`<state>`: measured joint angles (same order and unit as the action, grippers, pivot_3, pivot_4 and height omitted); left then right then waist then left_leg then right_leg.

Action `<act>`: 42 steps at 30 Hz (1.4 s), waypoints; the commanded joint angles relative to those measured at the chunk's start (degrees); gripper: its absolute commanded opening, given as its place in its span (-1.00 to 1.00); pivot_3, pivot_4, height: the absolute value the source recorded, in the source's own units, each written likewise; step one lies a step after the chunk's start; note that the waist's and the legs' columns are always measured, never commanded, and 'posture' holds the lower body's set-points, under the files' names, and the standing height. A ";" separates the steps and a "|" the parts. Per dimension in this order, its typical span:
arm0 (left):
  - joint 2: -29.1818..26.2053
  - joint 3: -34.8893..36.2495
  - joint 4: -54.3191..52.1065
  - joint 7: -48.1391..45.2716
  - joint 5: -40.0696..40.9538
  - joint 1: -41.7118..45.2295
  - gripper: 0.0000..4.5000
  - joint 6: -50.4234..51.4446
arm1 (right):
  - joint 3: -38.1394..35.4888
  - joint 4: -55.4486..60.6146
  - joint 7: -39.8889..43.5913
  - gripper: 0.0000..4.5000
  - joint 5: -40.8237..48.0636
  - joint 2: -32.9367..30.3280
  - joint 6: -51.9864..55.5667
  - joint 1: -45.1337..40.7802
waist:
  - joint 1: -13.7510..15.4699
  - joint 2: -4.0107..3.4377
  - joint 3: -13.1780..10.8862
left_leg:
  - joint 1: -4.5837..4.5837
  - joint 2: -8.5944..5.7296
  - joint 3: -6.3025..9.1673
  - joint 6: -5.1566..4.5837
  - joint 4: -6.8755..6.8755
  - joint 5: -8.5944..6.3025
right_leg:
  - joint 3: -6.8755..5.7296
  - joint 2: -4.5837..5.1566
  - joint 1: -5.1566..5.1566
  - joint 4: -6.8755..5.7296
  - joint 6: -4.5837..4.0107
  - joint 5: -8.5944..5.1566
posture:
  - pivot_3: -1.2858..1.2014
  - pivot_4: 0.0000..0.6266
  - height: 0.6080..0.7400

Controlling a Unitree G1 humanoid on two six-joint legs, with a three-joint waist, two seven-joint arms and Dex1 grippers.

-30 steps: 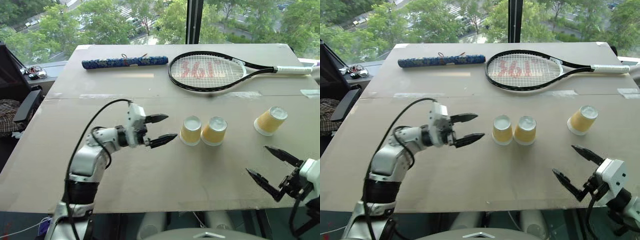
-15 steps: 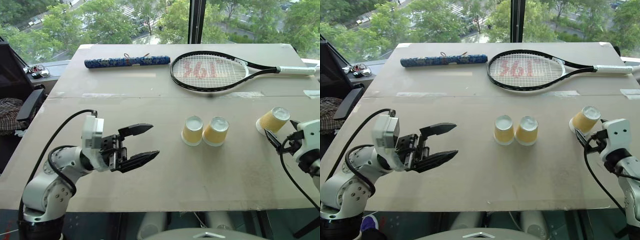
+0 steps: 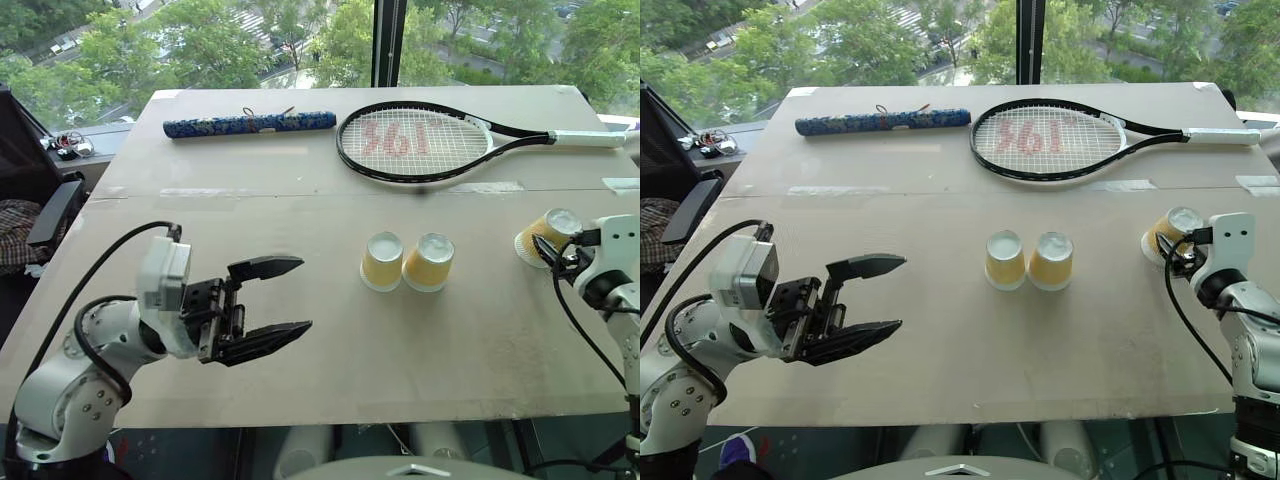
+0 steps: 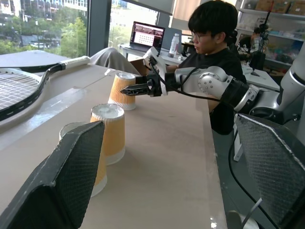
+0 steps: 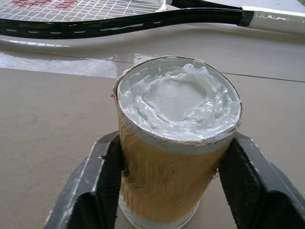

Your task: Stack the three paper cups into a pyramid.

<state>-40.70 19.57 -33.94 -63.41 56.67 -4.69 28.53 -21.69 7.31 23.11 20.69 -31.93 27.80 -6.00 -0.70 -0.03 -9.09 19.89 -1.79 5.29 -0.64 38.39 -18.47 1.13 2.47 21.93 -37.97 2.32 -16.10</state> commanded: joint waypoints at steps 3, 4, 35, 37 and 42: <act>6.46 0.54 0.24 3.12 -1.63 -1.24 1.00 -6.14 | -0.17 7.36 9.44 -0.35 5.89 -3.00 -0.89 0.20 | 0.01 -0.10 -0.06 | 0.00 0.00 -0.06 0.00 0.00 0.00 | 0.06 0.01 0.01 0.01 0.00 0.00 | 0.03 -0.52 1.00; 7.06 1.33 0.69 2.93 -1.92 -2.11 1.00 -6.78 | 0.31 9.65 11.55 -0.35 7.58 -3.89 -0.20 -0.04 | -0.06 -0.08 -0.07 | 0.00 0.00 -0.09 -0.01 0.00 -0.01 | 0.09 0.01 0.02 0.01 0.01 0.00 | 0.03 -0.52 1.00; 9.11 9.94 5.86 -7.27 -0.36 -16.92 1.00 -12.49 | 18.68 25.76 18.96 -0.35 17.14 -11.74 13.69 -14.44 | 0.08 0.03 -0.09 | 0.91 0.02 0.14 0.01 0.08 0.00 | -0.19 0.06 0.87 0.05 -0.02 0.02 | 0.03 -0.52 1.00; 9.10 9.78 5.92 -7.40 -0.38 -17.08 1.00 -12.62 | 19.19 25.35 19.12 0.06 16.57 -11.84 13.65 -14.32 | 0.07 0.03 -0.09 | 0.91 0.02 0.13 0.01 0.08 0.00 | -0.19 0.06 0.88 0.05 -0.02 0.02 | 0.03 -0.52 1.00; 9.07 8.92 5.99 -7.54 -0.83 -17.27 1.00 -12.64 | 18.85 24.61 19.79 0.97 15.44 -11.72 12.61 -14.16 | 0.08 0.03 -0.09 | 0.90 0.02 0.14 0.01 0.08 0.00 | -0.19 0.05 0.87 0.04 -0.02 0.03 | 0.03 -0.52 1.00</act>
<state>-31.67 28.58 -27.43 -70.26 55.65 -21.63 16.93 -1.53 30.86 42.26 36.36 -43.10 41.85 -20.04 -0.63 0.01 -9.18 20.80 -1.77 5.42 -0.63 38.47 -18.47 0.94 2.53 22.80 -37.93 2.31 -16.07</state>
